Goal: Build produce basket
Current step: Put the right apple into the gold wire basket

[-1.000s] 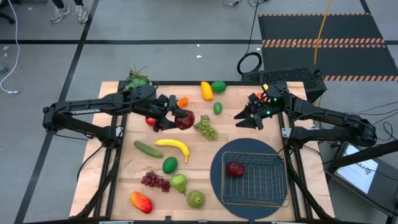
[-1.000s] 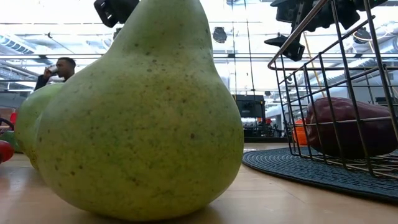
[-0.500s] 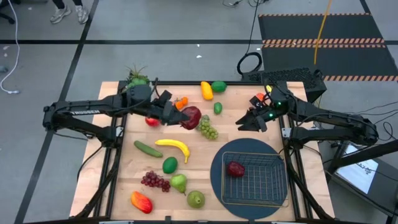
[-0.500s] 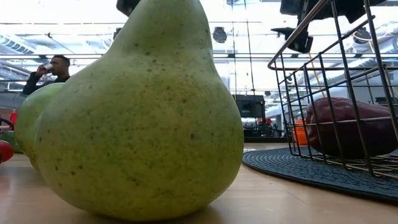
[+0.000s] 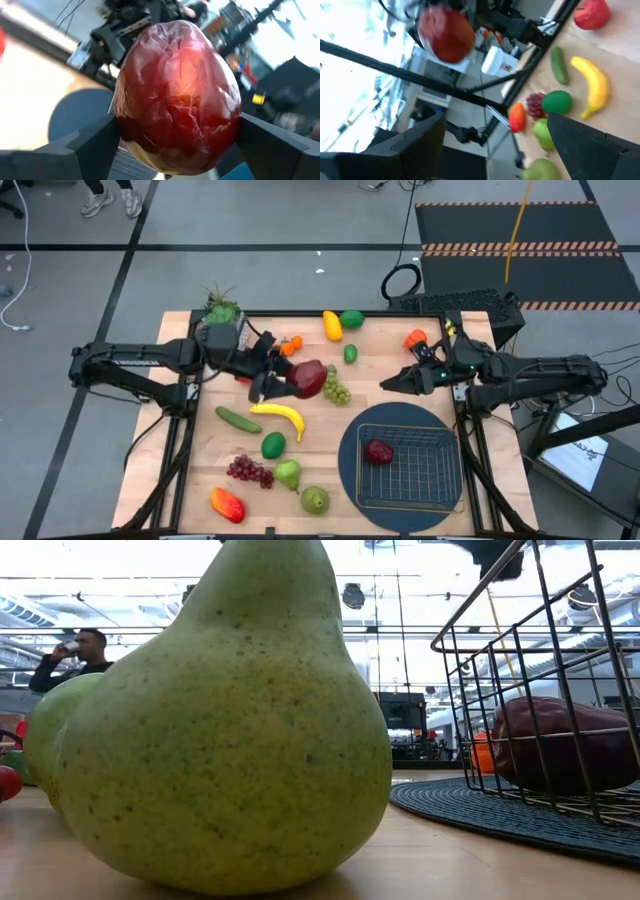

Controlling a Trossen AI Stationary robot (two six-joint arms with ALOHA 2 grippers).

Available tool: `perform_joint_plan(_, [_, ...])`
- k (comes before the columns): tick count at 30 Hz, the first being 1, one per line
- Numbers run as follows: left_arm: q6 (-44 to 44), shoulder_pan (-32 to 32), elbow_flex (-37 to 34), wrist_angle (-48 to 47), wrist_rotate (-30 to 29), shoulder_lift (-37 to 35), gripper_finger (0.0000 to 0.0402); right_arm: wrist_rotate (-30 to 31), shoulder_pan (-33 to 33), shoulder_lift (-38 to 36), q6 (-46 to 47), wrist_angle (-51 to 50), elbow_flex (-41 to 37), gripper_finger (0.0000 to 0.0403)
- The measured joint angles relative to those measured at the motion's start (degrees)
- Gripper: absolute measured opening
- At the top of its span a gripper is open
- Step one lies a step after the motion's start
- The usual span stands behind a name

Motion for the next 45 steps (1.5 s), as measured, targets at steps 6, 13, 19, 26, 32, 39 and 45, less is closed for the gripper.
perform_joint_plan(6, [21.29,-2.49,0.0,0.17,-0.67,0.0,0.0358,13.5,9.72,1.2,1.84,-0.11,2.82,0.0341])
perform_joint_plan(13, [39.71,-4.74,0.0,0.26,-3.95,0.02,0.0358,23.23,17.53,3.59,2.7,-0.05,4.14,0.0341])
perform_joint_plan(19, [45.59,-5.97,0.0,0.28,-7.55,0.02,0.0358,27.51,20.36,6.2,5.27,-0.03,4.14,0.0341])
perform_joint_plan(26, [41.79,-7.06,0.0,0.28,-8.15,0.02,0.0358,28.73,21.89,8.83,6.85,1.97,4.14,0.0341])
perform_joint_plan(32, [34.16,-9.13,0.0,0.32,-8.37,0.02,0.0358,29.94,22.3,10.45,6.74,4.67,4.14,0.0341])
perform_joint_plan(39, [21.86,-12.88,0.0,0.32,-13.1,0.02,0.0358,29.99,22.3,10.99,5.43,4.6,4.14,0.0341])
perform_joint_plan(45, [18.0,-16.19,0.0,1.69,-18.02,0.27,0.0358,29.73,22.3,10.45,3.22,4.36,4.12,0.0341])
